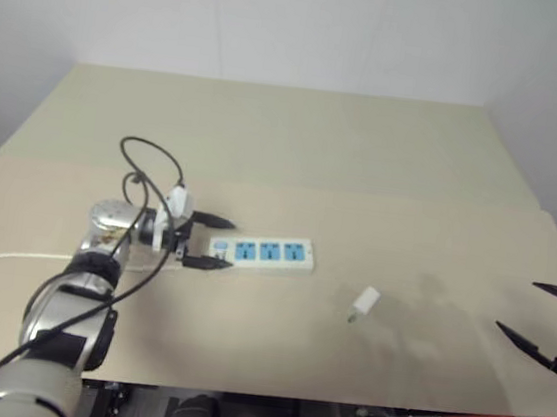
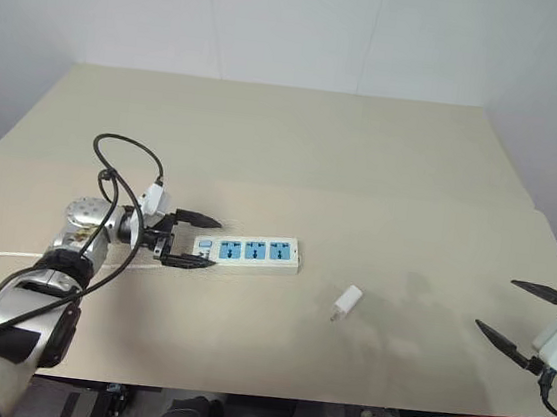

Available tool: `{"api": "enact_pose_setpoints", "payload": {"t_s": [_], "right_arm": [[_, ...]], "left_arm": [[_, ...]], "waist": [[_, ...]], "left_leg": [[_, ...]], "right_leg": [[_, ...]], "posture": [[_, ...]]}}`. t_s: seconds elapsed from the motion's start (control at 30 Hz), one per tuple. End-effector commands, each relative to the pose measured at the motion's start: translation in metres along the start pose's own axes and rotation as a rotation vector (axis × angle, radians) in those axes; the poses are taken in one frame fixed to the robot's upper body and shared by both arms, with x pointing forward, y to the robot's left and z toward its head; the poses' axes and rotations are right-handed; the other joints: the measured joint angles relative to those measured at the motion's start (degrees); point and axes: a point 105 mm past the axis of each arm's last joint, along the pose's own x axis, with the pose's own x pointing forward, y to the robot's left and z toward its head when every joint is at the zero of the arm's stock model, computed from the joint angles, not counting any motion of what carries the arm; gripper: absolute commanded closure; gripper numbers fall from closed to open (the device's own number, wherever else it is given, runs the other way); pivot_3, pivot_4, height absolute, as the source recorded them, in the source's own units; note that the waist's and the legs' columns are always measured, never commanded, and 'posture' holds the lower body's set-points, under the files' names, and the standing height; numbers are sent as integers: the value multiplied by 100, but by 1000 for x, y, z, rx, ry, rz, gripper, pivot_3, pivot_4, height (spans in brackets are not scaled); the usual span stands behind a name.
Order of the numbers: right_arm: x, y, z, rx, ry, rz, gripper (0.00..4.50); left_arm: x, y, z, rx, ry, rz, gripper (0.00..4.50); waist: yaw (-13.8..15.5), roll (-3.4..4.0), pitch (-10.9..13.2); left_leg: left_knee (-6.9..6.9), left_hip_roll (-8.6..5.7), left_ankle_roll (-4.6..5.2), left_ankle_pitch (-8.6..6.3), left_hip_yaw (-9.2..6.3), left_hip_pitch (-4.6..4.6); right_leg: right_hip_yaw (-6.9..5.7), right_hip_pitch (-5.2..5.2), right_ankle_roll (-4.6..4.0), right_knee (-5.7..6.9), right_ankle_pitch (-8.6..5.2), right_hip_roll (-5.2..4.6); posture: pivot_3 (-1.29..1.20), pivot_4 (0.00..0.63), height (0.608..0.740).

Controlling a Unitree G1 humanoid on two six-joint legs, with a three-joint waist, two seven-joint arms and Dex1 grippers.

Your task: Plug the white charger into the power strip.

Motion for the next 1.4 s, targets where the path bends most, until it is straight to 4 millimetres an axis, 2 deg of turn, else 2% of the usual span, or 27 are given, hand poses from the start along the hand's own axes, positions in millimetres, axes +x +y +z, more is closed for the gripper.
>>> {"api": "enact_pose_setpoints", "payload": {"t_s": [0.03,0.57,0.8,1.17,1.27,1.33,1.4], "right_arm": [[-6,-11,7,-11,-17,-47,0],[-14,-31,13,-86,10,-15,0],[-14,-34,14,-98,13,-10,0],[-4,-30,15,-88,-12,0,0],[-3,-30,16,-86,-17,2,0],[-1,-29,16,-82,-22,-1,0],[1,-29,16,-79,-26,-5,0]], "left_arm": [[0,-2,0,31,-50,31,22],[9,-12,-16,9,-127,83,22],[5,-14,-21,-6,-106,92,22],[-5,-12,-24,-12,-73,107,22],[-7,-13,-27,-13,-53,116,612],[-5,-15,-28,-19,-49,103,1164],[-4,-14,-28,-16,-59,114,1234]], "waist": [[4,0,0],[7,4,-3],[4,12,-8],[0,21,-15],[1,22,-15],[2,23,-16],[0,22,-16]], "left_leg": [[1,0,0,0,0,-1],[1,-3,2,-1,-1,5],[1,-4,3,-2,-2,6],[1,-4,3,-1,-2,10],[0,-3,3,-1,-2,10],[0,-4,3,-1,-2,10],[1,-4,3,-1,-2,9]], "right_leg": [[0,0,0,0,1,0],[0,8,2,-2,2,-5],[1,9,2,-2,2,-5],[1,11,1,2,3,-4],[1,11,2,1,3,-4],[1,11,2,0,3,-4],[1,11,2,0,4,-4]], "posture": [[0,150,740],[0,150,740],[0,150,740],[0,150,740],[0,150,740],[0,150,740],[0,150,740]]}}
